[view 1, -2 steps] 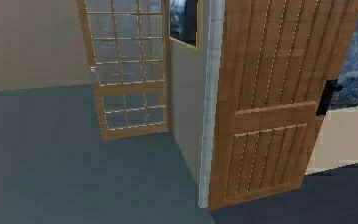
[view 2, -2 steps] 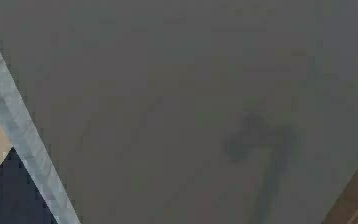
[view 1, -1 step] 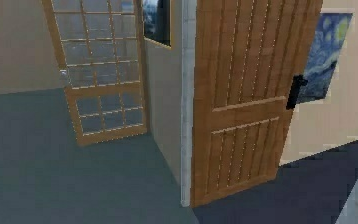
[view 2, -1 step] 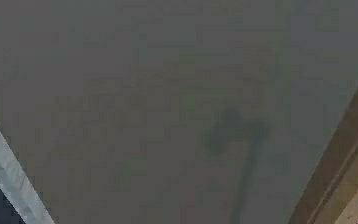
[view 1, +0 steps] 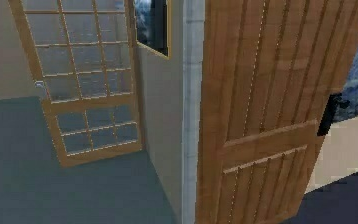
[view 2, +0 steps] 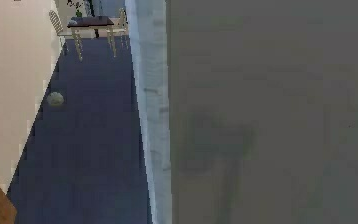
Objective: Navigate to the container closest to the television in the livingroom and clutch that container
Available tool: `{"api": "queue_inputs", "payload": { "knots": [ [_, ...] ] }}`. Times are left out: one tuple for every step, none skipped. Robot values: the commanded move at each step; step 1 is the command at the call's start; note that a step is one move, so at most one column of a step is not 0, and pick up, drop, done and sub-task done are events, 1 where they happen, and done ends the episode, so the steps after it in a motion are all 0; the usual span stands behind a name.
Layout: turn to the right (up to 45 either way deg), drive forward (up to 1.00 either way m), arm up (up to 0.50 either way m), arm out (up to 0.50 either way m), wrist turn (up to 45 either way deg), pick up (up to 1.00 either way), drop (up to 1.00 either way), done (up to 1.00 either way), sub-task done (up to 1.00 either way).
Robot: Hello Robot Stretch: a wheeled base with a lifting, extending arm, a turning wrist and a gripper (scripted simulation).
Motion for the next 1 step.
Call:
{"api": "queue_inputs", "payload": {
  "knots": [
    [21.0,0.00,0.00,0.00,0.0,0.00,0.00,0.00,0.00]
  ]
}}
